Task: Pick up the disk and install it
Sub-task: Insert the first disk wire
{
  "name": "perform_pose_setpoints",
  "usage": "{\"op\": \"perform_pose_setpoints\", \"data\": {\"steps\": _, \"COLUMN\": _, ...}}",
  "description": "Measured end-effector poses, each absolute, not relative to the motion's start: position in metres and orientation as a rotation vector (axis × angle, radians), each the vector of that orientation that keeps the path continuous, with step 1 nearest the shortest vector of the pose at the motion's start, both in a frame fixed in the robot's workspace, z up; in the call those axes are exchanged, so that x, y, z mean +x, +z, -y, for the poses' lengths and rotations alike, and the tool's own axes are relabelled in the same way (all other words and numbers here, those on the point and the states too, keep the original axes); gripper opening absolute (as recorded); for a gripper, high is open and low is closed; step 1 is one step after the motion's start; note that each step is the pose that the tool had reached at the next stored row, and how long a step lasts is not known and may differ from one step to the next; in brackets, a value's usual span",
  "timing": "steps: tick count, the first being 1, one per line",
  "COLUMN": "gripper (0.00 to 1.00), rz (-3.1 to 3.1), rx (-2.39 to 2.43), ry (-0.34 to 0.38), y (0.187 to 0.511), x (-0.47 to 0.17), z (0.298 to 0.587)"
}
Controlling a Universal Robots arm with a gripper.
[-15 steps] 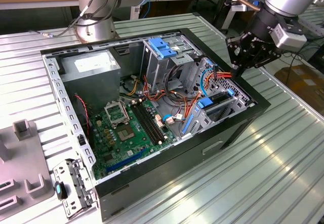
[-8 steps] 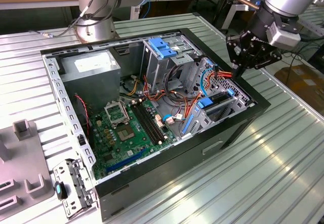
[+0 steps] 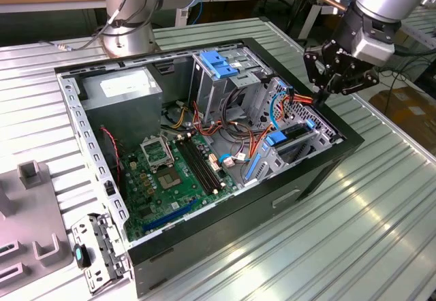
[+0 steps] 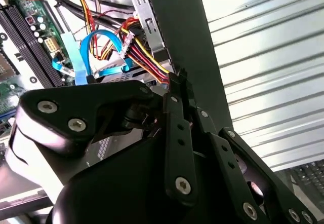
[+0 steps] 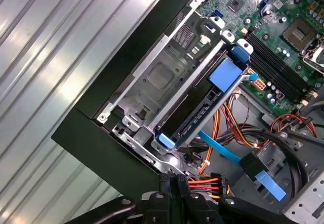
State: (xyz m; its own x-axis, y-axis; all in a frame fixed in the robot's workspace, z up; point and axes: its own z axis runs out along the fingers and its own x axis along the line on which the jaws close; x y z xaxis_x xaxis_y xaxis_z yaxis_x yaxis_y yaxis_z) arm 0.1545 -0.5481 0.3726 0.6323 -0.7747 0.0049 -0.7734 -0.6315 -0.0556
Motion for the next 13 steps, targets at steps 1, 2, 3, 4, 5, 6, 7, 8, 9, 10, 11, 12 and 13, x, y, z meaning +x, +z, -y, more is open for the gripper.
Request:
{"op": "perform_pose_setpoints", "data": {"steps": 1, "gripper": 0.17, "rz": -1.328, "rx": -2.793, "ry": -0.044, "y": 0.372, "x": 0.151, "z": 0.548}}
{"op": "perform_pose_setpoints", "data": {"steps": 2, "gripper": 0.17, "rz": -1.329, "rx": -2.793, "ry": -0.044, "y": 0.372, "x": 0.145, "z": 0.548}}
{"op": "perform_pose_setpoints", "data": {"steps": 3, "gripper": 0.17, "rz": -1.33, "rx": -2.792, "ry": -0.044, "y": 0.371, "x": 0.142, "z": 0.548}}
{"op": "perform_pose_setpoints", "data": {"steps": 4, "gripper": 0.17, "rz": -1.341, "rx": -2.787, "ry": -0.044, "y": 0.371, "x": 0.14, "z": 0.548}}
{"op": "perform_pose_setpoints", "data": {"steps": 5, "gripper": 0.17, "rz": -1.368, "rx": -2.774, "ry": -0.045, "y": 0.371, "x": 0.14, "z": 0.548}}
{"op": "perform_pose_setpoints", "data": {"steps": 6, "gripper": 0.17, "rz": -1.391, "rx": -2.763, "ry": -0.045, "y": 0.37, "x": 0.14, "z": 0.548}}
{"op": "perform_pose_setpoints", "data": {"steps": 7, "gripper": 0.17, "rz": -1.437, "rx": -2.74, "ry": -0.047, "y": 0.37, "x": 0.14, "z": 0.548}}
{"op": "perform_pose_setpoints", "data": {"steps": 8, "gripper": 0.17, "rz": -1.472, "rx": -2.722, "ry": -0.048, "y": 0.369, "x": 0.14, "z": 0.548}}
{"op": "perform_pose_setpoints", "data": {"steps": 9, "gripper": 0.17, "rz": -1.495, "rx": -2.71, "ry": -0.048, "y": 0.369, "x": 0.14, "z": 0.548}}
{"op": "perform_pose_setpoints", "data": {"steps": 10, "gripper": 0.17, "rz": -1.536, "rx": -2.687, "ry": -0.049, "y": 0.368, "x": 0.14, "z": 0.548}}
{"op": "perform_pose_setpoints", "data": {"steps": 11, "gripper": 0.17, "rz": -1.56, "rx": -2.674, "ry": -0.05, "y": 0.368, "x": 0.14, "z": 0.548}}
{"op": "perform_pose_setpoints", "data": {"steps": 12, "gripper": 0.17, "rz": -1.583, "rx": -2.66, "ry": -0.051, "y": 0.368, "x": 0.14, "z": 0.548}}
{"op": "perform_pose_setpoints", "data": {"steps": 13, "gripper": 0.17, "rz": -1.624, "rx": -2.636, "ry": -0.052, "y": 0.367, "x": 0.14, "z": 0.548}}
